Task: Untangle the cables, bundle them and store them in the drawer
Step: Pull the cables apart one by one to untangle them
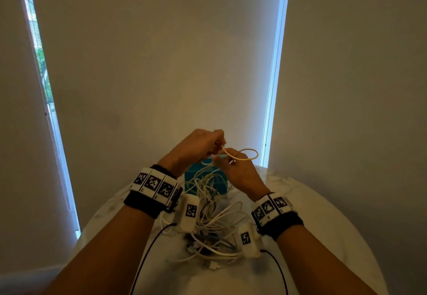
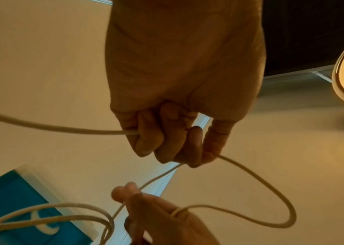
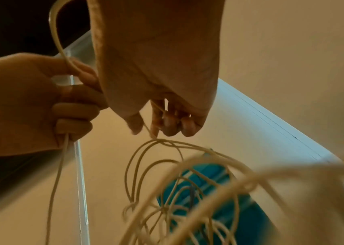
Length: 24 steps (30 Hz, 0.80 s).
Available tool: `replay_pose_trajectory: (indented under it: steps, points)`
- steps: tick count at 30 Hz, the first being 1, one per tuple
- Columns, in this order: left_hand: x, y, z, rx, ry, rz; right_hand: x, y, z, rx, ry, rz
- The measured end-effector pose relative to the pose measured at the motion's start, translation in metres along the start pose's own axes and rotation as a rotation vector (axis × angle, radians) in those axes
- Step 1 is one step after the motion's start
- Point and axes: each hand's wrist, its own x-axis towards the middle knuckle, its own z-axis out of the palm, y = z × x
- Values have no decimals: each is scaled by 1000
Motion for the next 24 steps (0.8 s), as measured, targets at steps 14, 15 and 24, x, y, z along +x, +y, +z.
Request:
replay_pose_trajectory:
  steps: [14,15,24]
  points:
    - [18,-95,12,346,19,-40,29,-47,-51,441,159,75]
    - [18,-99,14,378,-13,-44,32,-50,-55,522,200,72]
    - [13,-83,21,204,-133,20,32,-63,-67,649,204,30]
